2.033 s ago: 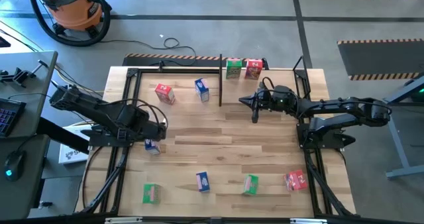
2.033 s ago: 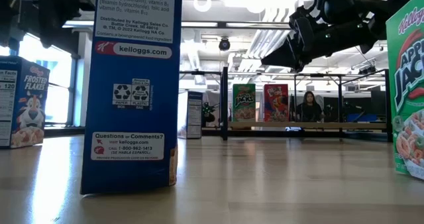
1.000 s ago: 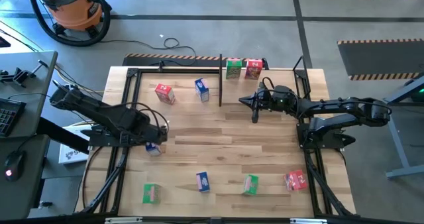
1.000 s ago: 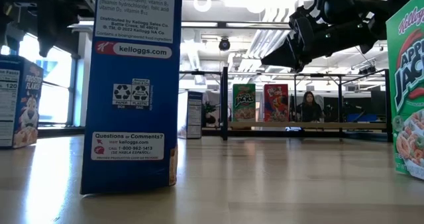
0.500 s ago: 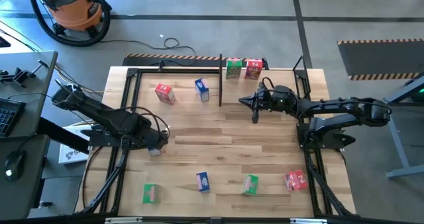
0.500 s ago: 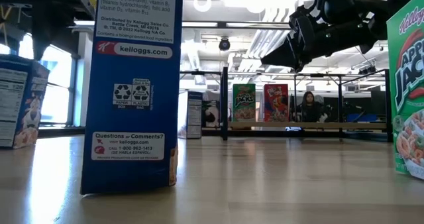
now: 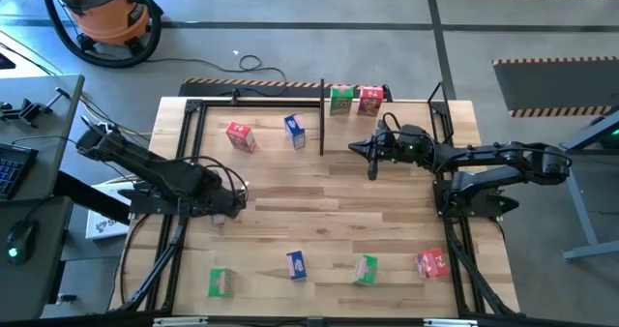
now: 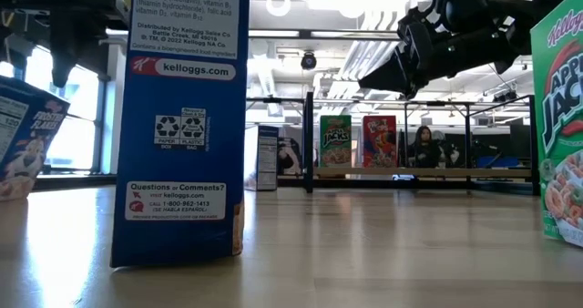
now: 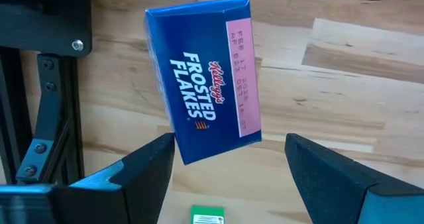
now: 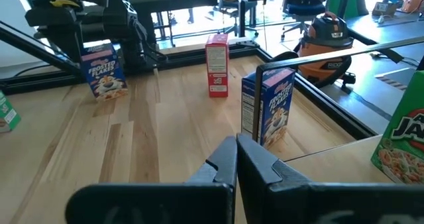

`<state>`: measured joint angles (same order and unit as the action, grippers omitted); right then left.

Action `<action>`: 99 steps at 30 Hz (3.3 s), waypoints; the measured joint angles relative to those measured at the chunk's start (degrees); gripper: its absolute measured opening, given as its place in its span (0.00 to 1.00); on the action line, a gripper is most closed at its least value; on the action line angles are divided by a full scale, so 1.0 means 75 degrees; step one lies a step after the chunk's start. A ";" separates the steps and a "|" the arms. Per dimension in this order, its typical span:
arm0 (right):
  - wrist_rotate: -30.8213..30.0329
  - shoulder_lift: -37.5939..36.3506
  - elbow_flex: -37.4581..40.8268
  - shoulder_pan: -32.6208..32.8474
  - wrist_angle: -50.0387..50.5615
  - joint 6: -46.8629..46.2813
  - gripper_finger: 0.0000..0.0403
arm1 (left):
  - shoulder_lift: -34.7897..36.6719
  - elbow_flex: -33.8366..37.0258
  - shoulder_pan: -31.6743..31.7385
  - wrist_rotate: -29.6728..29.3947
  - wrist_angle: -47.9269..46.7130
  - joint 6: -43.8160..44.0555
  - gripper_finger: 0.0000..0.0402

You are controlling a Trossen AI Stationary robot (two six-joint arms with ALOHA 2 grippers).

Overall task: Stack cereal on shelf
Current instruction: Put the middle left blue cereal box on the shelf

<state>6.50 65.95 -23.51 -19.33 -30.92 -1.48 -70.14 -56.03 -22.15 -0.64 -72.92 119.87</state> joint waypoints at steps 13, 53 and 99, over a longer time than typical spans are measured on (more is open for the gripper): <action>-0.0001 0.0006 0.0000 -0.0001 -0.0029 -0.0003 0.00 | -0.0019 -0.0006 0.0000 0.0294 -0.0387 -0.0335 0.70; 0.0764 0.0006 -0.0003 0.0078 -0.0031 -0.0397 0.12 | -0.0179 -0.0561 -0.0420 -0.2155 0.0150 -0.5005 0.46; 0.2996 0.3439 -0.6172 0.1728 0.4202 -0.1389 0.73 | -0.0310 -0.1105 0.2542 0.0480 0.5204 -1.7044 0.46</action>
<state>28.97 91.75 -69.80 -6.37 0.60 -11.89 -72.47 -64.31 -3.08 2.95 -33.90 -7.96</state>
